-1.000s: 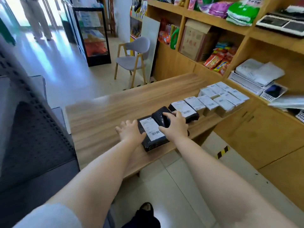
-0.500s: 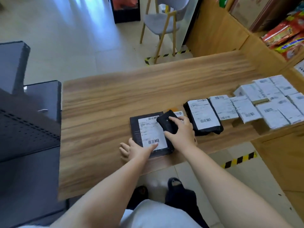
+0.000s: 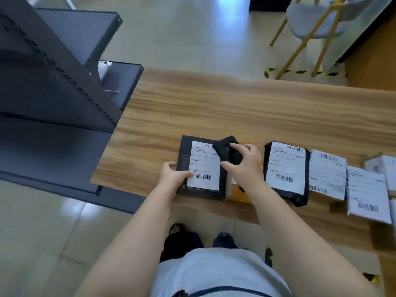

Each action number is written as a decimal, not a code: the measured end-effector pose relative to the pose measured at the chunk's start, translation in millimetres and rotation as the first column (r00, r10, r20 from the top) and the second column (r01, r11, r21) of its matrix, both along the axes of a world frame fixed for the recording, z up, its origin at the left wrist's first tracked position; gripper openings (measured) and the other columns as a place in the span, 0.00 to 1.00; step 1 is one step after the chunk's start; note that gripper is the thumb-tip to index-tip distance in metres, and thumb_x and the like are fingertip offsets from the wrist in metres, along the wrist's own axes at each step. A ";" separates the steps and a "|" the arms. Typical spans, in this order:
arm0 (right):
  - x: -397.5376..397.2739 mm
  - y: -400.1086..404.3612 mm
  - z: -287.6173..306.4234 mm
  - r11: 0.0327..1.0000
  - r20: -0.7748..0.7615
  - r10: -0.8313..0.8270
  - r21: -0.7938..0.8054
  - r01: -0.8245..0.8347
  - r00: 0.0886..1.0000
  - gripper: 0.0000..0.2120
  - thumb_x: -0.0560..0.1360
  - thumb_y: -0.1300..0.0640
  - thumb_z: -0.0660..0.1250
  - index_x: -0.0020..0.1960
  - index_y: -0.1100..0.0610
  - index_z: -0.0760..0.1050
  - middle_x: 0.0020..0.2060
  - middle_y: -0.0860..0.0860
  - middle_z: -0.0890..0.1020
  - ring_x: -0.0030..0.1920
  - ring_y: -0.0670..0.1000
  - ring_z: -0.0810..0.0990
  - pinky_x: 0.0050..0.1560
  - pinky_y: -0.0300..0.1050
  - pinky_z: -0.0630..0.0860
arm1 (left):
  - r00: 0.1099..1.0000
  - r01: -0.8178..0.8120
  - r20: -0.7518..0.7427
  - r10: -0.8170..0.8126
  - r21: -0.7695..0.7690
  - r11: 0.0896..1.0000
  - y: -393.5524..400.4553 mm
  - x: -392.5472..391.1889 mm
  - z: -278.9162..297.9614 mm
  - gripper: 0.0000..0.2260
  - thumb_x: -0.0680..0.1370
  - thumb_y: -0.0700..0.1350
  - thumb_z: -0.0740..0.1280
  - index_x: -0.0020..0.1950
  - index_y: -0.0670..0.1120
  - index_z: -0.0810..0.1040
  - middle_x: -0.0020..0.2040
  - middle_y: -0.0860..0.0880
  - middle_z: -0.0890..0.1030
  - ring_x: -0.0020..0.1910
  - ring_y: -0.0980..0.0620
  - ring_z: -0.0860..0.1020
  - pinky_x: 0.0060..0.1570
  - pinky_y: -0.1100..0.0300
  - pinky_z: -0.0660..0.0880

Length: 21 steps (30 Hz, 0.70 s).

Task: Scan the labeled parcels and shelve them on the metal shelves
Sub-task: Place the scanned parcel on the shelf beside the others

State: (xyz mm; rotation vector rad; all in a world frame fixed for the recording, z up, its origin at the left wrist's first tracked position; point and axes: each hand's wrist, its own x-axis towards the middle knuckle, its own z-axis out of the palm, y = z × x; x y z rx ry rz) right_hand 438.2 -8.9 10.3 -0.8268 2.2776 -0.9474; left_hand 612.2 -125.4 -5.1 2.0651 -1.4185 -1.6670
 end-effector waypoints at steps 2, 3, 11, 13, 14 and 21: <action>-8.0 0.0 6.2 0.999 0.032 0.055 -0.004 -0.054 0.998 0.27 0.68 0.48 0.75 0.67 0.44 0.74 0.60 0.47 0.70 0.63 0.52 0.68 0.65 0.57 0.70 | 0.990 -0.105 -0.083 0.116 0.117 0.988 -4.8 11.4 11.6 0.23 0.73 0.36 0.76 0.65 0.45 0.73 0.54 0.45 0.82 0.44 0.49 0.81 0.37 0.56 0.79; -10.8 -0.7 9.8 0.997 0.032 0.080 -0.003 -0.080 0.996 0.27 0.68 0.48 0.75 0.66 0.44 0.74 0.59 0.47 0.70 0.63 0.52 0.69 0.64 0.57 0.71 | 0.987 -0.103 -0.108 0.121 0.155 0.983 -5.7 17.0 18.8 0.21 0.74 0.36 0.74 0.66 0.43 0.75 0.52 0.45 0.83 0.42 0.50 0.82 0.32 0.58 0.78; 9.4 -19.2 50.2 0.926 -0.158 0.377 0.058 -0.373 0.913 0.27 0.70 0.47 0.72 0.68 0.41 0.72 0.65 0.50 0.68 0.65 0.55 0.65 0.65 0.56 0.64 | 0.816 -0.428 -0.362 0.451 0.146 0.892 -7.9 55.4 35.5 0.20 0.74 0.37 0.74 0.63 0.48 0.73 0.51 0.45 0.86 0.42 0.50 0.86 0.39 0.53 0.83; 25.3 -24.5 52.8 0.874 -0.229 0.486 0.131 -0.468 0.843 0.28 0.71 0.47 0.71 0.70 0.41 0.70 0.66 0.50 0.67 0.66 0.57 0.65 0.65 0.55 0.62 | 0.793 -0.522 -0.370 0.484 -0.005 0.853 0.3 56.9 34.1 0.30 0.70 0.35 0.78 0.64 0.54 0.69 0.59 0.46 0.82 0.54 0.44 0.83 0.57 0.45 0.79; 32.9 -26.0 52.4 0.851 -0.246 0.525 0.155 -0.501 0.815 0.29 0.71 0.46 0.71 0.71 0.41 0.69 0.68 0.51 0.66 0.66 0.57 0.64 0.65 0.55 0.61 | 0.786 -0.551 -0.374 0.492 -0.064 0.832 4.9 57.2 34.9 0.31 0.68 0.35 0.79 0.63 0.56 0.68 0.60 0.47 0.80 0.56 0.44 0.81 0.61 0.44 0.77; 49.8 -25.6 47.6 0.754 -0.305 0.657 0.260 -0.604 0.689 0.30 0.73 0.46 0.68 0.74 0.41 0.65 0.70 0.51 0.62 0.67 0.58 0.62 0.64 0.54 0.60 | 0.737 -0.620 -0.478 0.477 -0.198 0.759 21.4 60.3 42.2 0.31 0.69 0.29 0.75 0.63 0.53 0.66 0.51 0.53 0.80 0.47 0.56 0.80 0.44 0.61 0.76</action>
